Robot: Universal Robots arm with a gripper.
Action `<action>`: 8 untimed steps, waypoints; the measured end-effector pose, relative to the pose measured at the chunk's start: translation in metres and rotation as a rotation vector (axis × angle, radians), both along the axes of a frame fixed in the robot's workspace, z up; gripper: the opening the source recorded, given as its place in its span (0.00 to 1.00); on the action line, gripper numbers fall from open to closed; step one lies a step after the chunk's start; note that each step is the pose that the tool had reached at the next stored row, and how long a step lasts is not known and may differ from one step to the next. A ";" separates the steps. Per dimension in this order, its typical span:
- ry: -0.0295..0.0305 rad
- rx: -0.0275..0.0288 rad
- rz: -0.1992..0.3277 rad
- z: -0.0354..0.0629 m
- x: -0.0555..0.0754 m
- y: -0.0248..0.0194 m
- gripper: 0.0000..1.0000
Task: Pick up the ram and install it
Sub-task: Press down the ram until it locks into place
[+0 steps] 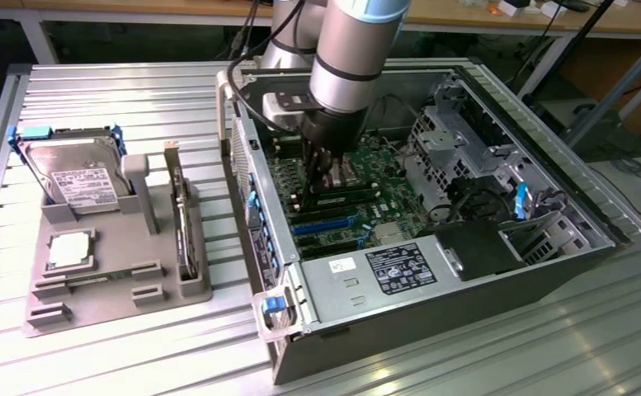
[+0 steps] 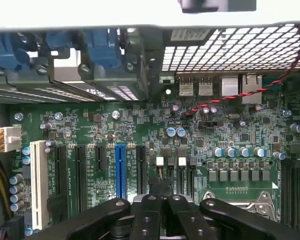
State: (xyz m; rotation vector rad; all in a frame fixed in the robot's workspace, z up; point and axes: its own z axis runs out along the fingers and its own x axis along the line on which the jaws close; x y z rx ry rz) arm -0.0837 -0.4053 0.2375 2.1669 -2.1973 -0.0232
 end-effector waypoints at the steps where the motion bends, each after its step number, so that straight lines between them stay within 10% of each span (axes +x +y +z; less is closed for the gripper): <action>1: 0.0002 -0.0019 0.000 -0.0034 0.000 0.0000 0.10; 6: -0.0002 -0.0035 0.000 -0.0073 0.000 0.0001 0.10; 8: 0.0159 -0.0036 0.000 0.0037 0.014 -0.0004 0.10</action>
